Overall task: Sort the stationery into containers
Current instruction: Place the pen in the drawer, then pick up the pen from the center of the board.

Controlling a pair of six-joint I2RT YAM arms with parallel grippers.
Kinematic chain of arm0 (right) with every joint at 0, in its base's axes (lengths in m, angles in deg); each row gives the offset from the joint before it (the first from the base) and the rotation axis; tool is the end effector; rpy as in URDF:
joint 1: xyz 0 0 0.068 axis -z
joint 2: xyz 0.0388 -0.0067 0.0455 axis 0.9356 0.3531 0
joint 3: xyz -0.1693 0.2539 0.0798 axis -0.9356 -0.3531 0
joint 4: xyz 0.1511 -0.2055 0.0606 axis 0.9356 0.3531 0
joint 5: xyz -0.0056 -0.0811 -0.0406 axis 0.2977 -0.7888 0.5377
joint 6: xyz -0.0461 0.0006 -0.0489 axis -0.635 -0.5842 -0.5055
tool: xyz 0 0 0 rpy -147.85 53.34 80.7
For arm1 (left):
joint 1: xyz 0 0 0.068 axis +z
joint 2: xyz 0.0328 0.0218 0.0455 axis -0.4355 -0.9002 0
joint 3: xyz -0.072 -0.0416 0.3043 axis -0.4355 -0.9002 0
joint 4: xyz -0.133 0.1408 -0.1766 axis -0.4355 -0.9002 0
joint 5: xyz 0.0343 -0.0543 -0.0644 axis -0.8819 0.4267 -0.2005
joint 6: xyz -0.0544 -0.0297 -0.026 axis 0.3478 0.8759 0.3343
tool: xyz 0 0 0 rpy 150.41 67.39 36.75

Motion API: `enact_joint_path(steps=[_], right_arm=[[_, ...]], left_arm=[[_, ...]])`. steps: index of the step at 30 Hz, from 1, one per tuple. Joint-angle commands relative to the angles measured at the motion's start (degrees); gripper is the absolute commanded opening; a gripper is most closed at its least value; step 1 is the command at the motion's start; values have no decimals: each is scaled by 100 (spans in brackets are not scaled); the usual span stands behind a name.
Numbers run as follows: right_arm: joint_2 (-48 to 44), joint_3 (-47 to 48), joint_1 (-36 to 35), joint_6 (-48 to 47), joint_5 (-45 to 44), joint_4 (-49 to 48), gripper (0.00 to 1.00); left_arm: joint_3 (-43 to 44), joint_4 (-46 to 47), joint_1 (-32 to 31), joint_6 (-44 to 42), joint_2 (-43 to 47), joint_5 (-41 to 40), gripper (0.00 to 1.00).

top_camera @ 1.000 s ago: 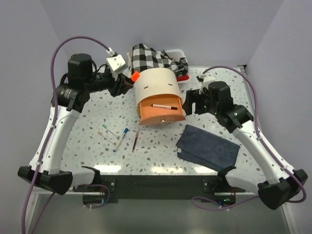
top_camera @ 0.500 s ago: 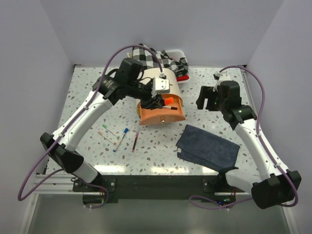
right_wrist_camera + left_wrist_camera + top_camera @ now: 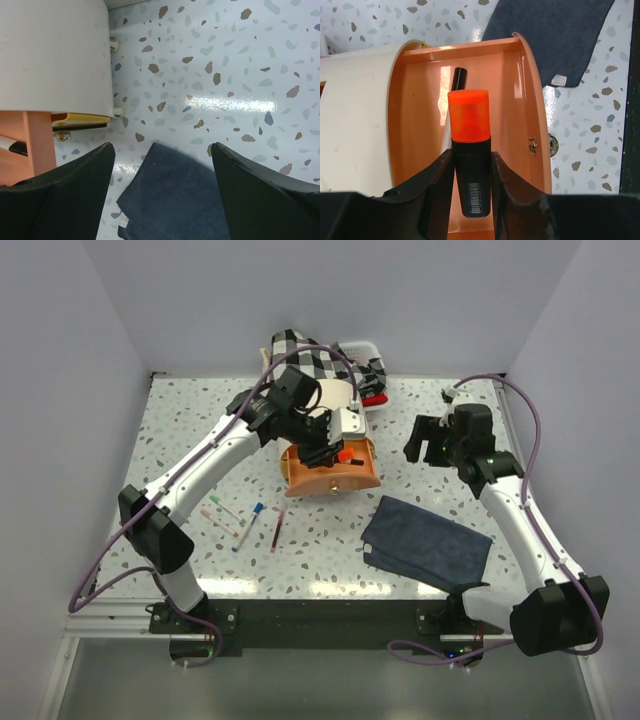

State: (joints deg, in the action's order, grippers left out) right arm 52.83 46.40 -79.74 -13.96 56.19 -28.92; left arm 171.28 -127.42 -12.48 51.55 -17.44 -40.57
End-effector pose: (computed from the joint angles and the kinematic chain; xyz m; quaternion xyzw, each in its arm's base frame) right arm 0.2544 0.0498 0.3582 0.0301 0.8862 0.1279 0.4443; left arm 0.2829 -0.2571 0.4014 0.6287 0.6692 -0.2419 0.3137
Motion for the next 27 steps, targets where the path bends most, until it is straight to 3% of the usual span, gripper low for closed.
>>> enact_joint_path(steps=[1, 2, 3, 8, 11, 14, 16, 17, 21, 22, 27], right_arm=[[149, 58, 83, 12, 251, -127, 82], [210, 67, 83, -23, 268, -100, 82], [324, 84, 83, -32, 277, -100, 82], [772, 330, 110, -76, 418, 110, 82], [1132, 514, 127, -102, 558, 233, 82], [1449, 708, 119, -172, 611, 321, 81], [1529, 761, 110, -234, 664, 296, 81], [1520, 744, 119, -330, 699, 174, 81], [1327, 498, 119, -778, 875, -240, 82], [1318, 480, 119, -875, 797, -267, 82], [1502, 682, 119, -1061, 831, -232, 84]], left_arm=[[330, -1, -2, -186, -33, -310, 19], [330, 43, -2, -151, 1, -424, 33], [356, 79, -2, -116, 36, -468, 38], [515, 719, -2, 139, 702, -636, 57], [-70, 1273, -2, -53, 1439, -793, 66], [-948, 1853, -2, -2, 2221, -1591, 69], [-1538, 2187, 25, 418, 2610, -2921, 74], [-2246, 2258, 234, 464, 3003, -3104, 78], [-3789, 1278, 1008, -824, 4060, -2079, 76], [-4027, 1039, 1053, -1506, 4219, -2034, 76], [-5179, 510, 1159, -2313, 4475, -2113, 71]])
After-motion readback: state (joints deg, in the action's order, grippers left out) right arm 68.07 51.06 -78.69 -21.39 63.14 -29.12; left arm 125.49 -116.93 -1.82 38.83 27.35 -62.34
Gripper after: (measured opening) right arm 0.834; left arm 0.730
